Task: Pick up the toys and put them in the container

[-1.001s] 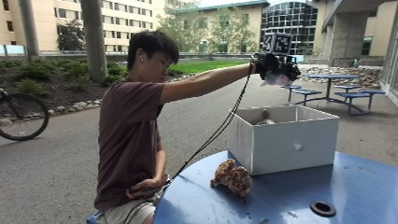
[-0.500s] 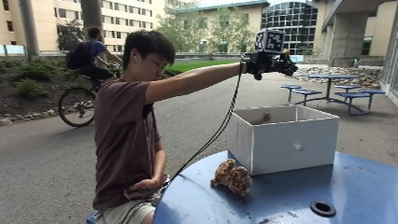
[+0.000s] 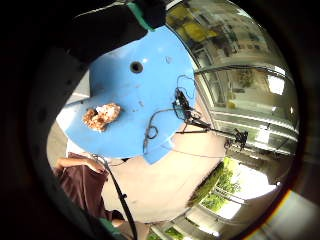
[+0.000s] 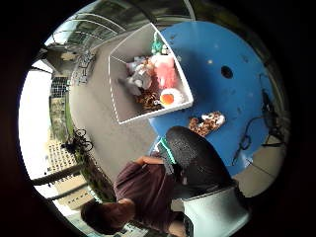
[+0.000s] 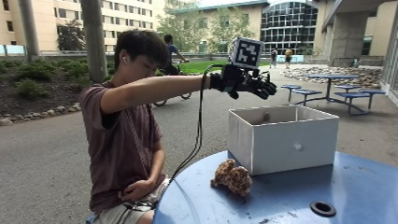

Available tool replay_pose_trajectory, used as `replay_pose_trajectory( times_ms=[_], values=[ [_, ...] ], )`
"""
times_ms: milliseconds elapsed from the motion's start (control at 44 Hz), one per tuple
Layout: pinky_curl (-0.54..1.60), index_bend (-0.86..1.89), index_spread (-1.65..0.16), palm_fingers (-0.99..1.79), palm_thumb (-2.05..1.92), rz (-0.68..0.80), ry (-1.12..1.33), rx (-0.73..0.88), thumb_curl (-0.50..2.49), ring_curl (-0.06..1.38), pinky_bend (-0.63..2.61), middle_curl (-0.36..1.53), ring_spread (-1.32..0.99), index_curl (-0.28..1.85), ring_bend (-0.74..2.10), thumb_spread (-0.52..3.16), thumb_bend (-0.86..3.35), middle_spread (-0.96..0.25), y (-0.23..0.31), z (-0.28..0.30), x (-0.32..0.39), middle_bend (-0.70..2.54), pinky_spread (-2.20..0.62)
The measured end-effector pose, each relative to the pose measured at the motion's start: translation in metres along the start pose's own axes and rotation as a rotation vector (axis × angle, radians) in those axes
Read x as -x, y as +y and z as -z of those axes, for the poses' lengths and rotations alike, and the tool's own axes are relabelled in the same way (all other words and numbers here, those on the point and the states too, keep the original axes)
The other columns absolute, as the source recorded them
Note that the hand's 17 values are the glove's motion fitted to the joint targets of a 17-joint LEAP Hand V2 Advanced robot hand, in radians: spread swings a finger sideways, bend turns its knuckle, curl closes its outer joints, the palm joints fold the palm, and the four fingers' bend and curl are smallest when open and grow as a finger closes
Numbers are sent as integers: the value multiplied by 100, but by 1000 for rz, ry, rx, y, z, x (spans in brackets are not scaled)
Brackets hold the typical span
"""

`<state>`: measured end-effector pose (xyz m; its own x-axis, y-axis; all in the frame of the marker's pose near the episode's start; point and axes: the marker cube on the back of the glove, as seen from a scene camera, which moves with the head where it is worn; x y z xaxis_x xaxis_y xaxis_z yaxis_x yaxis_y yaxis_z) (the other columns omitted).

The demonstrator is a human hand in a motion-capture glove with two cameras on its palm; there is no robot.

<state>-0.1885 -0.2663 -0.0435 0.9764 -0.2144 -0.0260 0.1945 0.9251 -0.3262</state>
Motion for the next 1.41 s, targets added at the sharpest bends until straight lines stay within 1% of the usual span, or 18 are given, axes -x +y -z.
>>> replay_pose_trajectory(
  times_ms=[182, 409, 478, 500, 546, 614, 682, 773, 819, 842, 864, 910, 1024, 1092, 1115, 1160, 1251, 1410],
  values=[
    [34, 10, -21, -24, 1, 167, 23, 85, 40, 38, 87, 27, 1, 20, 27, 126, -2, -3, 26, -101, -31, 13, 6],
    [33, 15, -25, -21, 7, 223, 24, 247, 39, 36, 83, 25, 1, 21, 17, 126, 0, -5, -1, -277, -17, 12, 5],
    [34, 18, -27, -17, 13, 232, 22, 240, 39, 34, 88, 24, 3, 23, 14, 126, 2, -5, -9, -310, -10, 10, 6],
    [36, 34, -26, 12, 25, 233, 18, 214, 42, 34, 95, 23, 3, 28, 14, 130, 10, -5, -11, -316, -10, 11, 4],
    [34, 47, -24, 31, 35, 232, 9, 151, 43, 31, 95, 23, 2, 30, 15, 134, 15, -5, -14, -324, -13, 15, 0],
    [31, 56, -21, 76, 50, 222, -14, 53, 46, 34, 93, 26, -6, 30, 29, 139, 24, -7, -18, -330, -18, 23, -17],
    [28, 60, -17, 109, 62, 211, -48, -34, 50, 38, 81, 31, -15, 34, 45, 143, 32, -14, -23, -330, -21, 40, -28],
    [30, 75, -12, 123, 71, 203, -81, -102, 56, 45, 73, 38, -22, 43, 54, 132, 33, -17, -32, -330, -11, 55, -35],
    [31, 88, -8, 148, 83, 199, -85, -108, 60, 50, 71, 45, -24, 48, 62, 138, 42, -15, -36, -330, -1, 71, -36],
    [32, 88, -7, 128, 79, 197, -85, -103, 61, 49, 71, 44, -26, 49, 60, 128, 36, -17, -37, -330, 0, 68, -37],
    [32, 92, -5, 146, 87, 196, -88, -93, 63, 52, 71, 48, -27, 50, 66, 136, 44, -15, -37, -328, 0, 79, -38],
    [33, 92, -2, 156, 93, 190, -107, -54, 65, 57, 71, 52, -28, 52, 81, 145, 52, -14, -38, -323, -4, 91, -39],
    [35, 96, 3, 147, 101, 152, -194, 78, 72, 62, 73, 56, -28, 55, 103, 148, 59, -11, -30, -295, -17, 102, -43],
    [38, 96, 2, 131, 84, 126, -202, 95, 76, 64, 77, 59, -28, 56, 104, 129, 42, -10, -25, -275, -27, 110, -42],
    [37, 98, 4, 139, 97, 116, -201, 92, 79, 65, 76, 59, -28, 56, 109, 135, 52, -9, -23, -265, -30, 109, -44],
    [40, 101, -2, 104, 72, 87, -197, 81, 78, 66, 81, 60, -30, 58, 102, 121, 34, -12, -18, -238, -39, 108, -39],
    [45, 104, -6, 81, 62, 14, -179, 28, 80, 69, 90, 62, -33, 63, 98, 110, 24, -14, -11, -169, -50, 105, -37],
    [50, 108, -12, 70, 58, -40, -161, -80, 86, 70, 100, 66, -39, 68, 96, 98, 17, -18, -7, -58, -52, 107, -35]
  ],
)
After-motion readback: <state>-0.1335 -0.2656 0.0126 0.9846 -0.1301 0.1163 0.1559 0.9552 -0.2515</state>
